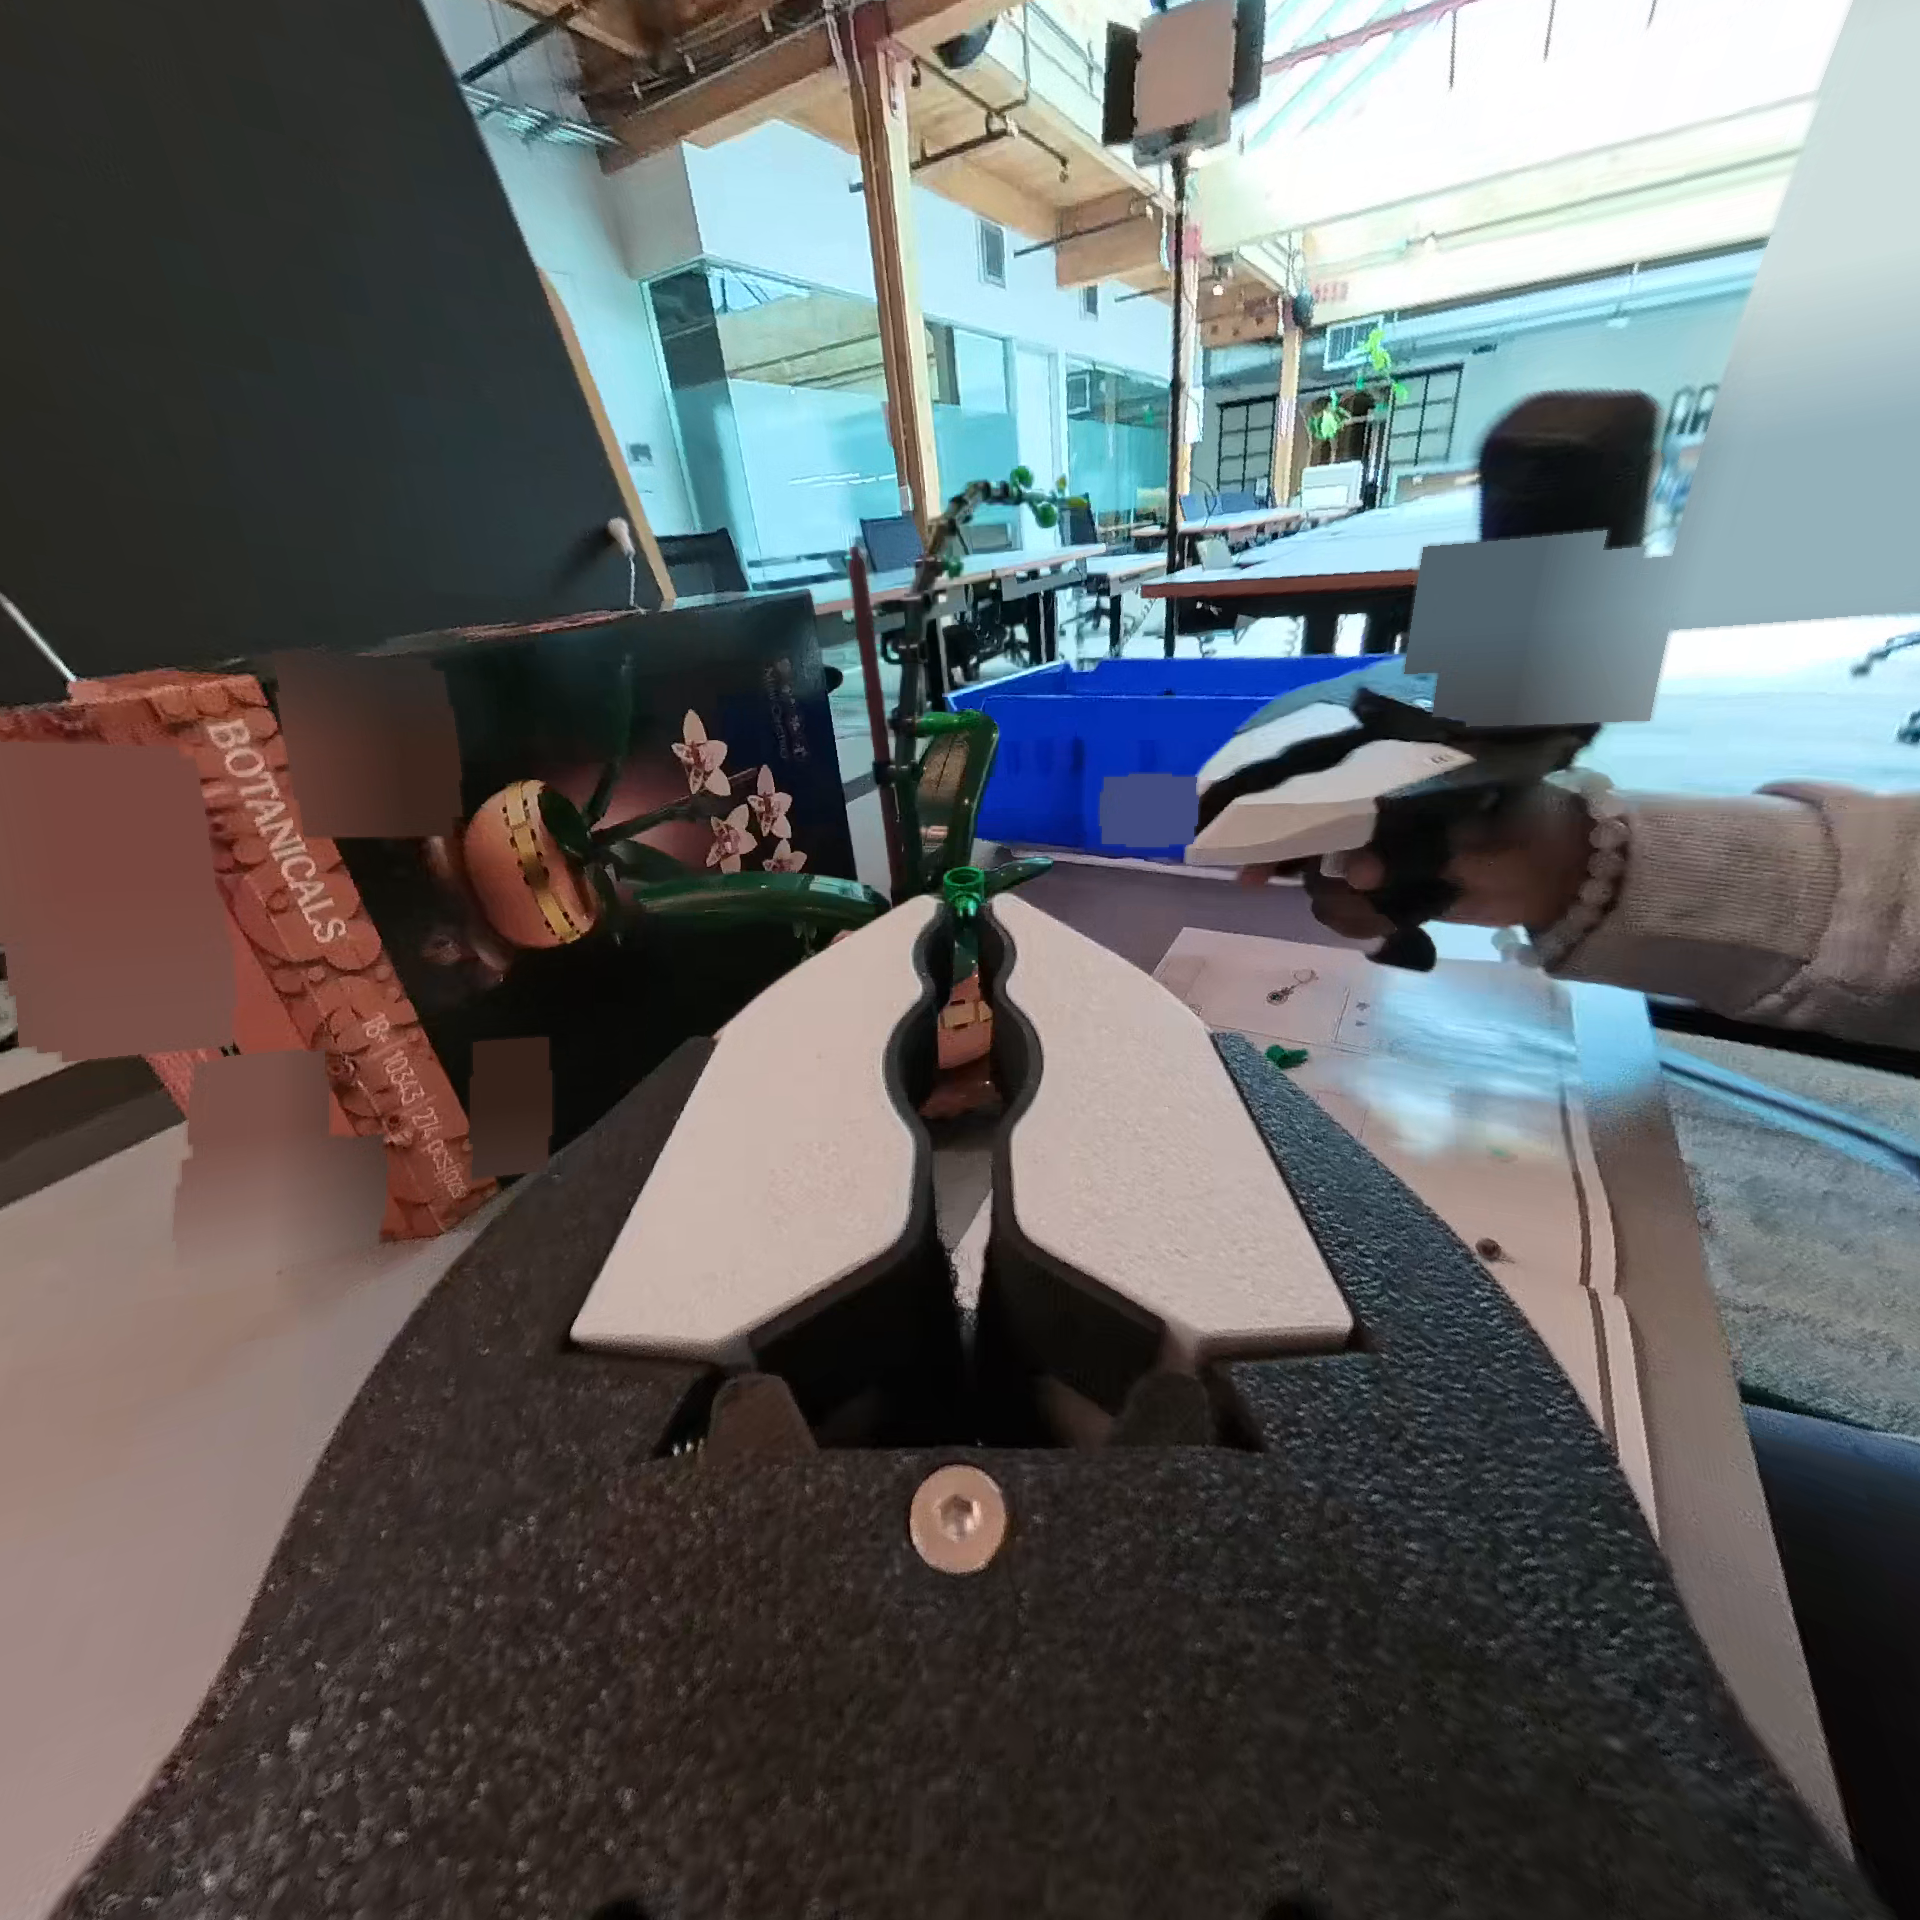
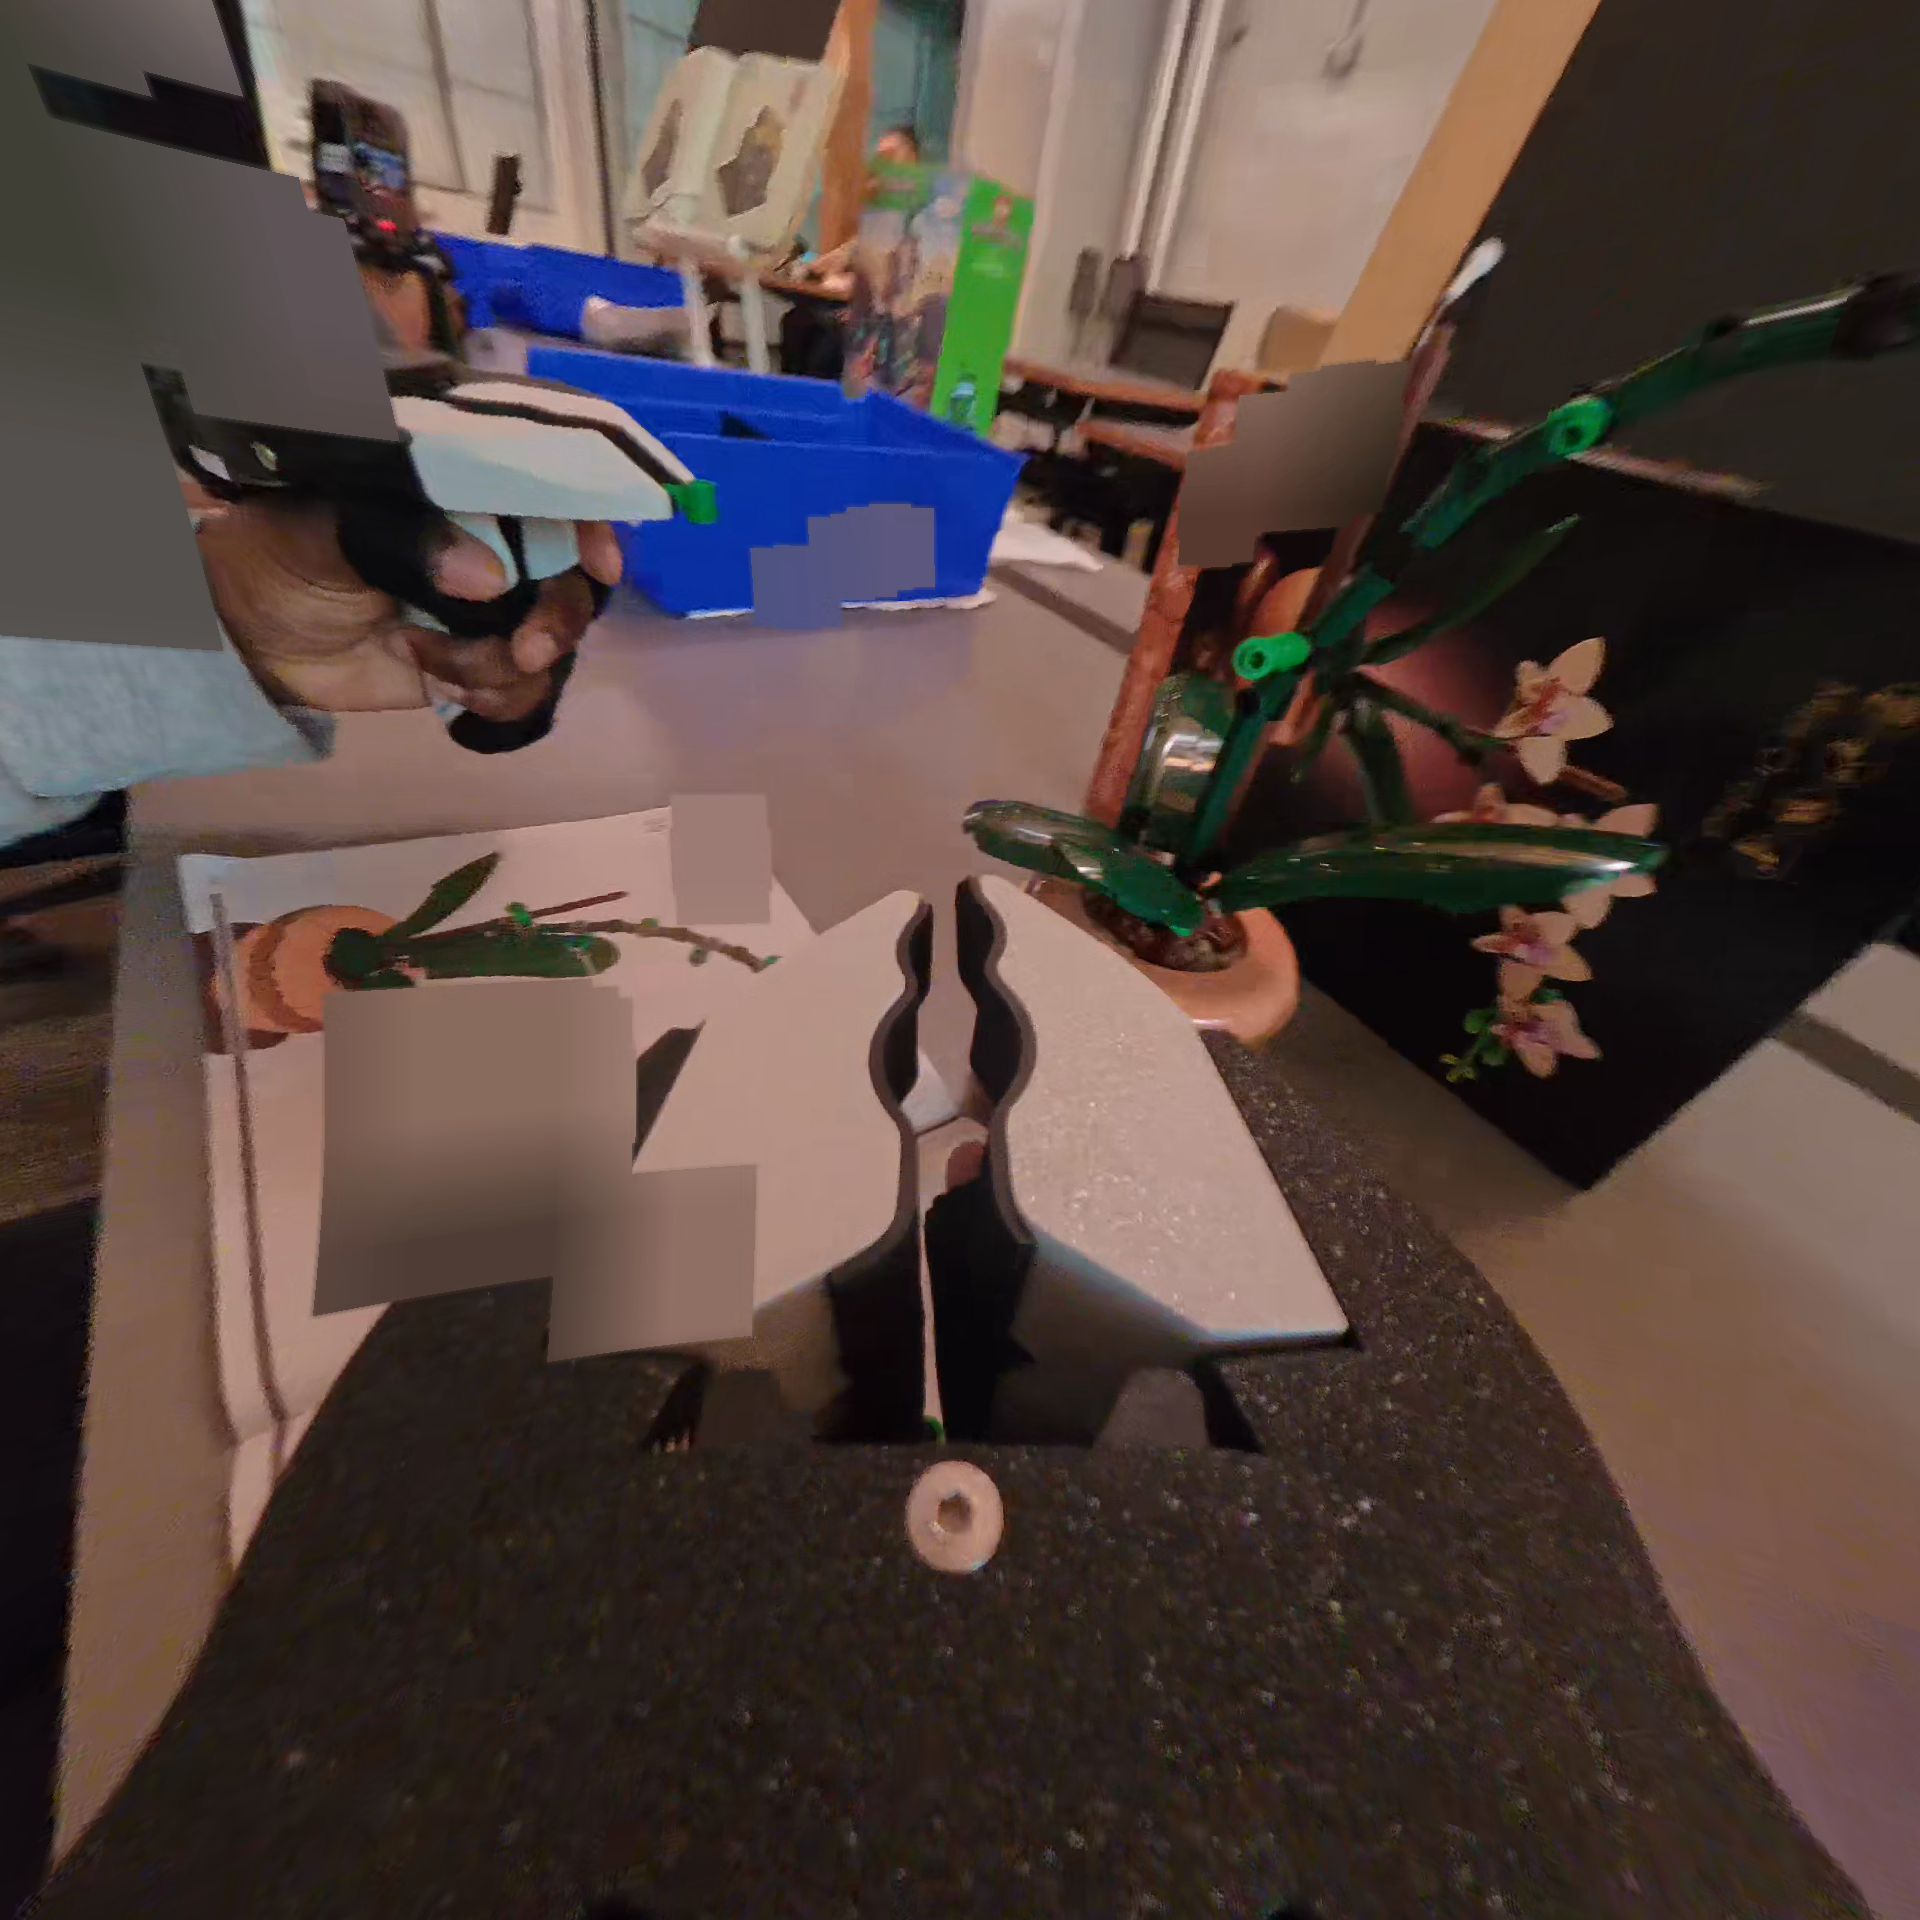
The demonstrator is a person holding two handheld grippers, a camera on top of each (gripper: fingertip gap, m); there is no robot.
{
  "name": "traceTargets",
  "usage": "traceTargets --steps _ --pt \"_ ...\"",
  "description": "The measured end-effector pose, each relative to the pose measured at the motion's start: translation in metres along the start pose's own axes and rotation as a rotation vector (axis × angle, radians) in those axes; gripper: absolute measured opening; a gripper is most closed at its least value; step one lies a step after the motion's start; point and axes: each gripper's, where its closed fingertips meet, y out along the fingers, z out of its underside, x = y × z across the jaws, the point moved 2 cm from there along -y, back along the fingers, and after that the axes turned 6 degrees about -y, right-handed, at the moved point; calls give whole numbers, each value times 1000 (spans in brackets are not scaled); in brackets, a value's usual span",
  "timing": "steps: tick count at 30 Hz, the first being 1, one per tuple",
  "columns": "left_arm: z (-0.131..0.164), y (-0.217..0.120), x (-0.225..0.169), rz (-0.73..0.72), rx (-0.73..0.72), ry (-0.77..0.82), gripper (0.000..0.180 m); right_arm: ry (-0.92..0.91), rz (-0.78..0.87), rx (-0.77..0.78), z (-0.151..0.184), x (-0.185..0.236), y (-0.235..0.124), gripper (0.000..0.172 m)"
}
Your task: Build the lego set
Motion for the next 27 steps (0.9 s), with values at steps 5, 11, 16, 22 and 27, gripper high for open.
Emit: traceTargets --steps 5,11,16,22,27 --pt "4 -1 -2 52 33 -18 3 45 -48 -63 -10 -8 19 3" --pt "15 3 -14 119 81 -23 3 32 -50 -33 19 12 6 0" --pt "24 7 -19 152 134 -19 4 85 -184 111 33 18 6 1" --pt "41 7 -19 191 196 -51 4 89 -236 248 59 15 3 4" --pt "53 7 -16 214 238 -91 4 107 -275 258 61 16 2 5"
